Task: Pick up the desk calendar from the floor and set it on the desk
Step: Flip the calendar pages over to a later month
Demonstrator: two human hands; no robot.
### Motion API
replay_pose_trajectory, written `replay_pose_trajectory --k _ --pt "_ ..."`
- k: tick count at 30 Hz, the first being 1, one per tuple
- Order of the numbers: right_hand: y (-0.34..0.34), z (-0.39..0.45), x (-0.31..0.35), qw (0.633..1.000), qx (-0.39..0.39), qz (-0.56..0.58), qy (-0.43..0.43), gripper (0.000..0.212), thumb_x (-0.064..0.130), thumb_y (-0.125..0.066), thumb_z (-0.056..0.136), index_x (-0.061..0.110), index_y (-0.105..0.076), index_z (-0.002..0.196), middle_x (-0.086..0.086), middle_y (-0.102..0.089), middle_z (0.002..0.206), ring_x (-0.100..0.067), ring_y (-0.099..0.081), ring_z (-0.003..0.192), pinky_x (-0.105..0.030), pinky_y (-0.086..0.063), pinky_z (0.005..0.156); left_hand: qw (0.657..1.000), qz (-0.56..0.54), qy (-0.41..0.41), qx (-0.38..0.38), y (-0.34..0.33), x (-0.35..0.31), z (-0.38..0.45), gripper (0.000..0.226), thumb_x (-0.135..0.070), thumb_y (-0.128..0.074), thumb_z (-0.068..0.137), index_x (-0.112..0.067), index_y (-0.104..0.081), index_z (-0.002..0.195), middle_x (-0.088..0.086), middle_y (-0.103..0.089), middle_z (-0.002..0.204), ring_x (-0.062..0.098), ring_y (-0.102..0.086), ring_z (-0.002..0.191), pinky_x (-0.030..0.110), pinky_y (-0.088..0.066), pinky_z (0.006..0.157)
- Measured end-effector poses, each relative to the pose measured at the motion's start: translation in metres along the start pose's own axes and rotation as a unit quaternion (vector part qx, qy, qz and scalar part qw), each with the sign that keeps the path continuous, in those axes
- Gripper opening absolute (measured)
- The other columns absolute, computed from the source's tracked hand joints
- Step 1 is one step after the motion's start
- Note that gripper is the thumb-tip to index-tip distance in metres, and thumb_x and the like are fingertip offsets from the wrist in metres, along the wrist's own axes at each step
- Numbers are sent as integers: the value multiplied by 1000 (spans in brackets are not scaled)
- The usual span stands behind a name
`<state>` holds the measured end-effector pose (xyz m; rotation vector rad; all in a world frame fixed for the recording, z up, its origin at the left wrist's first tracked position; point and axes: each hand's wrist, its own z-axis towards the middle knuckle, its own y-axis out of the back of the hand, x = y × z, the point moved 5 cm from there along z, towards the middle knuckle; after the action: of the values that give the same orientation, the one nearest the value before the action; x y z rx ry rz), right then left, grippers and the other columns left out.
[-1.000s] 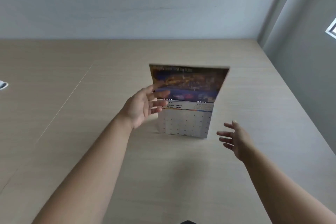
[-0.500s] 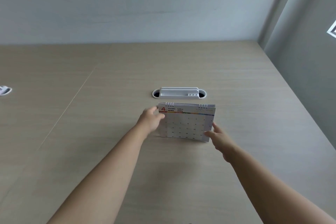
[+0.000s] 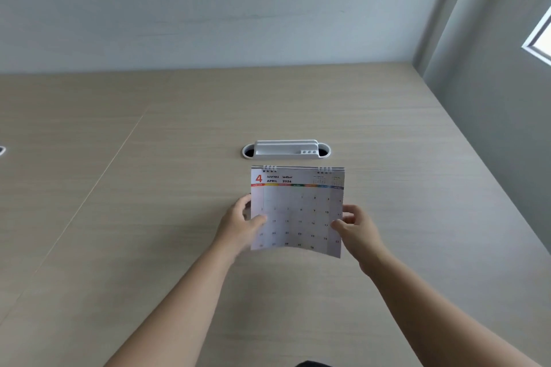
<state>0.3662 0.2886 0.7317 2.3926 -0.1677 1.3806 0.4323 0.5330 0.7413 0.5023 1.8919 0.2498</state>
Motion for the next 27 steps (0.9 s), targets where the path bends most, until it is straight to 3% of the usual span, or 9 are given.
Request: replay_pose_trajectory --k 3,6,9,12,15,18,21,24,27 --pt "11 0 3 998 3 68 0 32 5 -59 86 14 -57 118 -13 -70 98 -26 -66 78 -40 -54 71 996 -85 3 4 12 -2 -12 52 -22 -67 80 -29 -50 128 6 -73 102 18 -70 90 31 -53 74" --pt "20 -3 23 971 55 235 -6 28 10 -58 90 23 -58 115 -5 -73 89 -20 -68 69 -32 -54 63 969 -243 2 33 29 -18 -20 43 -27 -60 88 -35 -48 129 1 -72 97 14 -70 79 28 -52 65" --pt "32 -2 57 924 112 363 43 22 27 -46 95 27 -56 114 1 -75 82 -16 -67 61 -27 -51 59 919 -383 -52 70 44 -51 -19 38 -38 -46 95 -36 -47 133 3 -71 110 20 -71 83 34 -53 72" --pt "36 5 86 932 122 321 117 32 36 -46 92 33 -51 124 3 -68 122 -22 -63 96 -39 -45 84 940 -308 -109 97 42 -86 -6 42 -51 -42 90 -43 -43 131 -4 -58 139 24 -62 111 38 -43 90" --pt "24 21 83 976 61 180 106 48 33 -50 93 29 -40 140 -4 -53 135 -25 -51 117 -39 -40 92 976 -162 -125 70 33 -100 15 55 -48 -41 92 -34 -33 144 -4 -41 152 24 -48 130 36 -38 101" --pt "12 32 53 995 45 71 57 56 22 -47 98 16 -29 151 -13 -47 135 -18 -45 108 -30 -36 84 989 -100 -110 -7 32 -80 34 54 -29 -48 96 -22 -33 148 3 -36 156 19 -39 139 30 -31 107" --pt "0 23 25 995 88 49 4 59 16 -47 98 16 -24 152 -4 -47 123 -4 -48 83 -25 -37 71 997 -75 -27 -6 21 -35 40 63 -21 -53 92 -19 -30 150 2 -31 159 17 -33 143 25 -25 104" --pt "-3 21 9 994 99 50 -17 58 13 -50 97 18 -29 151 -3 -53 131 -14 -51 94 -29 -33 85 997 -66 26 29 5 -1 41 64 -17 -54 91 -15 -31 150 2 -34 157 18 -34 143 28 -26 106" --pt "1 28 10 996 79 43 -11 47 18 -50 97 12 -41 143 -6 -54 127 -13 -51 92 -31 -37 85 995 -90 26 33 -3 4 46 48 -18 -59 88 -16 -49 135 4 -53 141 17 -49 124 28 -31 97"
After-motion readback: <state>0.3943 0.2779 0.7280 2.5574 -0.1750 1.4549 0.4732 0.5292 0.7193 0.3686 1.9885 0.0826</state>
